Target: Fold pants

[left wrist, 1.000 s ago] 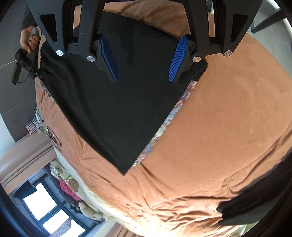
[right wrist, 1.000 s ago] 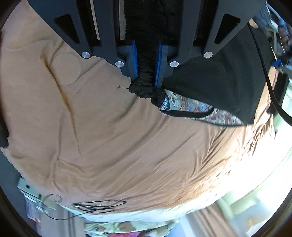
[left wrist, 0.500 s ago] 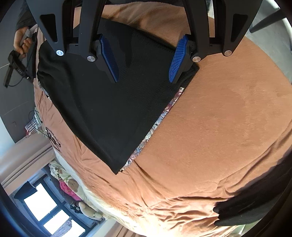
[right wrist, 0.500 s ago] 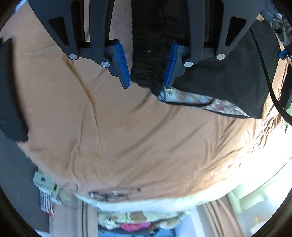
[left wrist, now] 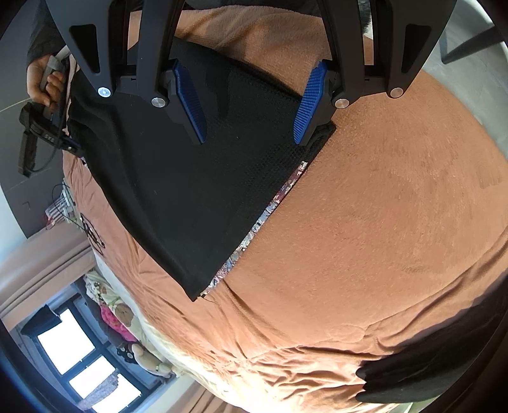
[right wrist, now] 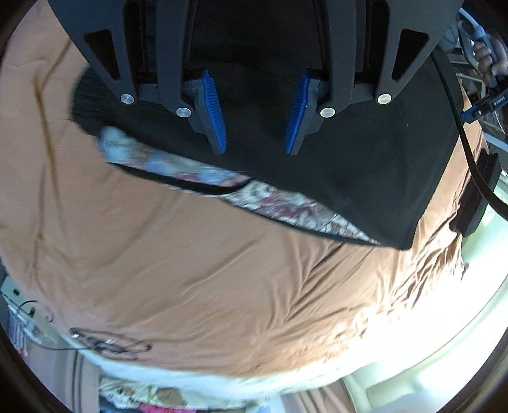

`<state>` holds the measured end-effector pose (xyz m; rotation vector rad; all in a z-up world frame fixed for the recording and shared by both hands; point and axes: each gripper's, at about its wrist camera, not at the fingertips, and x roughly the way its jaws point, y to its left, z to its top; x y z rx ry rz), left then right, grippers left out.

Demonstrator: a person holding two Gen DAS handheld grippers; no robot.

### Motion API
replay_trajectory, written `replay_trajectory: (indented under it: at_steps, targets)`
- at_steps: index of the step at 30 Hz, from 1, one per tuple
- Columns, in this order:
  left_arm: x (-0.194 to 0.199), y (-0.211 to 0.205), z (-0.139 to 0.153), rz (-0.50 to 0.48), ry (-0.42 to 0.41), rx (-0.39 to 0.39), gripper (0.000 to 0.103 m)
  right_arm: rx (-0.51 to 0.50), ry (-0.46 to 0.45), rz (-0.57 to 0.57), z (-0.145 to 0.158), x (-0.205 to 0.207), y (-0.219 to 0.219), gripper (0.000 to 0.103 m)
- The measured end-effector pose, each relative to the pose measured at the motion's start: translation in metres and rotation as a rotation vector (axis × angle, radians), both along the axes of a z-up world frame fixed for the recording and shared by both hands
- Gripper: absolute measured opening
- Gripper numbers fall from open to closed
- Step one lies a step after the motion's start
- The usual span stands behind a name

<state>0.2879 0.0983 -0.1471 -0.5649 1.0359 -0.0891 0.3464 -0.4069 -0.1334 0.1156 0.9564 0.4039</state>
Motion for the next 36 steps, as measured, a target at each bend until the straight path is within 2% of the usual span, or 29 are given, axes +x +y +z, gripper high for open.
replay_trajectory:
  at_steps: [3, 8, 16, 23, 26, 28, 36]
  targets:
    - [0.0, 0.0, 0.0, 0.007, -0.001, -0.002, 0.059, -0.001, 0.043, 0.025, -0.006, 0.011, 0.015, 0.037]
    - [0.0, 0.0, 0.0, 0.014, -0.003, -0.004, 0.059, -0.088, 0.061, 0.037, -0.015, 0.037, 0.036, 0.037]
    - [-0.001, 0.005, -0.002, 0.023, -0.015, -0.032, 0.059, -0.185, 0.005, -0.035, -0.024, 0.074, 0.057, 0.036]
    - [-0.007, 0.009, 0.002, 0.029, -0.018, -0.03, 0.057, -0.172, -0.029, -0.125, -0.022, 0.102, 0.06, 0.034]
    - [-0.012, 0.01, 0.008, 0.033, -0.022, -0.007, 0.057, -0.163, -0.053, -0.167, -0.011, 0.097, 0.053, 0.034]
    - [-0.016, 0.013, 0.012, 0.042, -0.034, -0.003, 0.057, -0.114, -0.062, -0.165, -0.003, 0.088, 0.046, 0.034]
    - [-0.031, 0.027, 0.009, 0.084, -0.029, -0.08, 0.057, -0.038, -0.107, -0.075, 0.012, 0.033, 0.047, 0.035]
